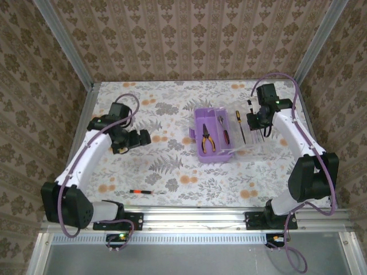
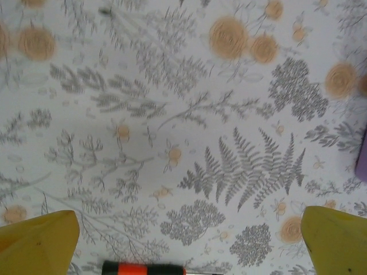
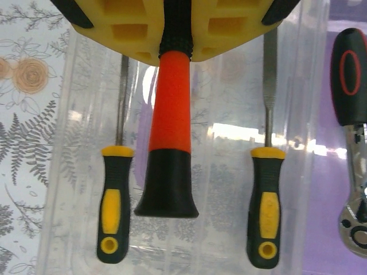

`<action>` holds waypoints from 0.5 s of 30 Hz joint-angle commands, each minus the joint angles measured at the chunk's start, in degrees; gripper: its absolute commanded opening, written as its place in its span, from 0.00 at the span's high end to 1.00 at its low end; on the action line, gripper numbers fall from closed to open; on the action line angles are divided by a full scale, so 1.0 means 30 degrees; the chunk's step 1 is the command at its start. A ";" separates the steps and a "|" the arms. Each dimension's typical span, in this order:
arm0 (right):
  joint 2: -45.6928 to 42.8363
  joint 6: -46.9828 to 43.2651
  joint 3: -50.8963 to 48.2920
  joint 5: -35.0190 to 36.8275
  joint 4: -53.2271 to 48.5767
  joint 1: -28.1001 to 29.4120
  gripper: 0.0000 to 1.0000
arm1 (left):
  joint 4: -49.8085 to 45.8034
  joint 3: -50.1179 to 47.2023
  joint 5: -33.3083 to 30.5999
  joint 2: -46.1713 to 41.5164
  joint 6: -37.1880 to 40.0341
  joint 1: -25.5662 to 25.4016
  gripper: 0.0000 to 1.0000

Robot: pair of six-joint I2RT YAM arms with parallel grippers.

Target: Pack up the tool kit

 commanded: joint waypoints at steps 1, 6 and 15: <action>0.0202 -0.0552 0.0021 0.0696 0.0216 -0.0217 1.00 | 0.0282 -0.1598 0.0323 -0.1441 -0.2214 0.0006 0.00; 0.0878 -0.0657 0.0168 0.0638 0.0563 -0.0290 0.98 | 0.1188 -0.3795 0.0063 -0.3274 -0.4906 0.0006 0.00; 0.0990 -0.0444 0.0088 -0.0367 0.0965 -0.0290 0.75 | -0.0119 -0.5759 -0.1544 -0.5406 -0.9796 -0.0950 0.00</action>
